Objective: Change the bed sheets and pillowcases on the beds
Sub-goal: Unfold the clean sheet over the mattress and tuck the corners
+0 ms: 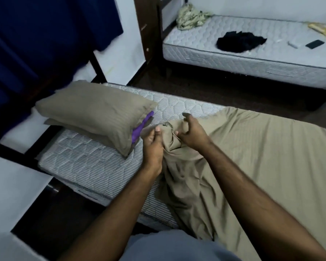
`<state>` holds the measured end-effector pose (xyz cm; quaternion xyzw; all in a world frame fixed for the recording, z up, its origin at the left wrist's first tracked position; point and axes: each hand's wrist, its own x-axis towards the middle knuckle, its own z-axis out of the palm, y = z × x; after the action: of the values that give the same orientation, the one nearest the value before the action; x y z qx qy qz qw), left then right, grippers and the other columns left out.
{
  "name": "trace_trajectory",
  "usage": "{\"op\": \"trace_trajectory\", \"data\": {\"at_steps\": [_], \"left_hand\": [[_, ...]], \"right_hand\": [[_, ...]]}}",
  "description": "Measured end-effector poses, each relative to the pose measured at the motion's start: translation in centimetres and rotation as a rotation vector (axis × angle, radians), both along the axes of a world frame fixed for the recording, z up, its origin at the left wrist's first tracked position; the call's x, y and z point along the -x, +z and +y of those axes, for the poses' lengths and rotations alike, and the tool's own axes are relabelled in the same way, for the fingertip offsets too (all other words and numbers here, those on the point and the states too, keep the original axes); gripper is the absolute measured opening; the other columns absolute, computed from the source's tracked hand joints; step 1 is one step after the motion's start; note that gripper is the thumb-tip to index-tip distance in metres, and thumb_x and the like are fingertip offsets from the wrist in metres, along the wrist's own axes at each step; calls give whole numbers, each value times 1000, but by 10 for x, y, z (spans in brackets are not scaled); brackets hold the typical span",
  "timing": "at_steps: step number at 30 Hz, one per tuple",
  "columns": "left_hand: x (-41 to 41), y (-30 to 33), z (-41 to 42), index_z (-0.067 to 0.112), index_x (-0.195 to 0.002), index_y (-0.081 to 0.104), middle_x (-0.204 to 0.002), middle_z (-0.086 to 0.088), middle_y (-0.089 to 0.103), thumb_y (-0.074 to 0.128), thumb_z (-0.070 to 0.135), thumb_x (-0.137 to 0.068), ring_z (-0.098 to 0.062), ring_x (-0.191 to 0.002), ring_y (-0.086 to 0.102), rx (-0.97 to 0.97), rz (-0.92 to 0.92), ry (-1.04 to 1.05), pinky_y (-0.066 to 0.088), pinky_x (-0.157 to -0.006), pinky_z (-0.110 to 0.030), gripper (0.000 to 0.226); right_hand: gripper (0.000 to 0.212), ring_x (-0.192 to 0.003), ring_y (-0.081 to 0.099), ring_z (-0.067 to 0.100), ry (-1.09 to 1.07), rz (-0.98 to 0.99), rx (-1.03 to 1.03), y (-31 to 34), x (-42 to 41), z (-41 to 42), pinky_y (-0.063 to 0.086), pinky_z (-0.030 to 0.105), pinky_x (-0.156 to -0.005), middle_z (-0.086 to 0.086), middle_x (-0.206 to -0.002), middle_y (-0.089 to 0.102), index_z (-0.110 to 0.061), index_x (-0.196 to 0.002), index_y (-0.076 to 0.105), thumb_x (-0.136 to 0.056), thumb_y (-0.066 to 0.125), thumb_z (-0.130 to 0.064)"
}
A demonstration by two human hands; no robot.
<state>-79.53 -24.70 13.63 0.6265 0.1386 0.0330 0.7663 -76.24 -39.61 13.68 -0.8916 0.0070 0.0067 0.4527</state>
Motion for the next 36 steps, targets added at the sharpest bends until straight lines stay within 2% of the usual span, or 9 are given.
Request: {"op": "trace_trajectory", "data": {"at_steps": [2, 5, 10, 14, 18, 23, 27, 31, 36], "left_hand": [[3, 6, 18, 20, -102, 73, -109, -8, 74, 52, 38, -102, -19, -106, 69, -51, -74, 10, 53, -95, -35, 27], [4, 13, 51, 24, -97, 74, -112, -13, 72, 54, 41, -99, -33, -113, 64, 26, -97, 54, 48, -106, -47, 26], [0, 12, 97, 2, -103, 65, -98, -15, 74, 45, 17, -106, -26, -95, 71, 395, 70, 211, 60, -83, -34, 25], [-8, -6, 117, 8, -106, 68, -86, -7, 76, 48, 37, -104, -16, -71, 70, 440, 468, 55, 59, -60, -25, 35], [0, -26, 88, 15, -73, 54, -49, 5, 54, 48, 41, -104, -1, -31, 33, 193, 778, -302, 22, -30, -12, 41], [-17, -55, 49, 25, -91, 78, -89, -2, 73, 78, 62, -78, -14, -68, 65, 165, 674, -318, 49, -61, -23, 40], [-68, -160, 50, 33, -136, 47, -127, -1, 66, 91, 71, -44, -22, -101, 71, -17, 628, -89, 59, -86, -45, 109], [-44, -73, 26, 14, -95, 68, -79, -7, 69, 76, 27, -89, -16, -61, 65, -115, 438, -265, 52, -59, -24, 17], [-55, -76, 46, 9, -101, 65, -98, -14, 70, 45, 29, -96, -27, -92, 68, 227, 555, 79, 54, -83, -37, 28]], "right_hand": [[76, -117, 55, 24, 248, -2, 89, -5, -18, 17, 44, 23, -92, 14, -146, 46, -9, -152, 35, -84, 67, -1], [29, -104, 65, 32, 454, 117, 348, -20, -36, 40, 46, 32, -81, 14, -113, 70, -12, -117, 66, -88, 62, -11], [17, -93, 64, 34, 208, -116, 341, -22, -51, 76, 53, 40, -74, 9, -103, 66, -19, -100, 69, -90, 58, -25], [9, -74, 63, 29, -4, -283, 145, -15, -58, 88, 47, 37, -66, 12, -85, 67, -6, -84, 70, -88, 63, -11], [17, -62, 65, 15, -125, -34, -488, -1, -58, 82, 58, 34, -61, 8, -76, 71, -10, -85, 71, -94, 58, -4], [25, -59, 64, 9, -183, 186, -813, 13, -29, 64, 53, 21, -51, 5, -74, 65, -9, -91, 56, -102, 38, 4], [27, -63, 57, 11, -192, 199, -875, 18, -17, 34, 43, 26, -48, 2, -76, 60, -19, -90, 53, -105, 35, -5], [28, -58, 52, 11, -216, 158, -900, 25, -15, 23, 42, 22, -45, 5, -75, 54, -18, -87, 50, -104, 34, -3], [22, -71, 52, 9, -532, -85, -837, 25, -27, 17, 49, 26, -69, 1, -79, 54, -16, -87, 53, -103, 41, -7]]}}
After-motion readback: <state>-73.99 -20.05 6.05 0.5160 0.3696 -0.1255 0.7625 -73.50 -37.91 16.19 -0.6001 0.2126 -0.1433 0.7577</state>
